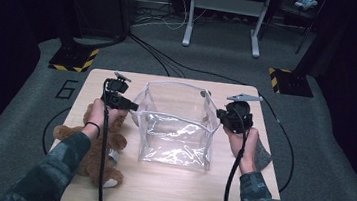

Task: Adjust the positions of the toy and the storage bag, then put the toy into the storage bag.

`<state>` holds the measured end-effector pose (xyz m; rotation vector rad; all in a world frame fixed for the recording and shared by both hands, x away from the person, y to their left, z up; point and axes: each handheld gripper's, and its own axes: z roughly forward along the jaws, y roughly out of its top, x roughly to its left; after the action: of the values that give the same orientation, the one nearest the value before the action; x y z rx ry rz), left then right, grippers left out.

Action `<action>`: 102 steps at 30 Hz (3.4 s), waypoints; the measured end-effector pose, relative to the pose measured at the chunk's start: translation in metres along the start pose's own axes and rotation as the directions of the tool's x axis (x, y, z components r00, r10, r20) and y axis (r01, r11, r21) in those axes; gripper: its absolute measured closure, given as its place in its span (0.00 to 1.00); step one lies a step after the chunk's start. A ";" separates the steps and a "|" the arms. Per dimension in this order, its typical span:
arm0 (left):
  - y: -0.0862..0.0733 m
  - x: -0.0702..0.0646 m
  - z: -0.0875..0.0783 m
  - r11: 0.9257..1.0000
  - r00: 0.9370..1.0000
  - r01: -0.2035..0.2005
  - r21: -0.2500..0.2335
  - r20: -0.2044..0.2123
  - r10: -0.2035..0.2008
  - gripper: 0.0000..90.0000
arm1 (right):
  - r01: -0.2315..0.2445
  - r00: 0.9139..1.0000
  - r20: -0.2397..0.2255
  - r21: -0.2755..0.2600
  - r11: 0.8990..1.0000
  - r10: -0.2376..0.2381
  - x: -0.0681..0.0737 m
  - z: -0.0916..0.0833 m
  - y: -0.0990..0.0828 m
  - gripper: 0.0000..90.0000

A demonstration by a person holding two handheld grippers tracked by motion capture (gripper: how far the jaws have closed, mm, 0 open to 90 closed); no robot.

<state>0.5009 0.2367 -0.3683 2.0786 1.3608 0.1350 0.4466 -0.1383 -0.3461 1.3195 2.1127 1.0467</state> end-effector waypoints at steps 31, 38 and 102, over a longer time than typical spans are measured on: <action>-0.016 0.023 -0.038 0.992 0.998 0.043 -0.116 -0.039 -0.048 0.17 | -0.064 0.997 -0.046 -0.072 0.995 0.061 -0.018 -0.029 -0.039 0.19; -0.032 0.033 -0.045 0.991 0.995 0.057 -0.123 -0.072 -0.067 0.08 | -0.099 0.995 -0.025 -0.037 0.994 0.098 -0.024 -0.015 -0.082 0.14; -0.124 0.075 0.016 0.981 0.935 0.189 -0.034 -0.299 -0.190 0.00 | -0.066 0.994 0.096 0.092 0.994 0.057 -0.006 0.040 -0.204 0.01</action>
<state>0.4442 0.3249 -0.4694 1.9659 1.7328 0.3856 0.3625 -0.1819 -0.5306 1.4584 2.0874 0.8996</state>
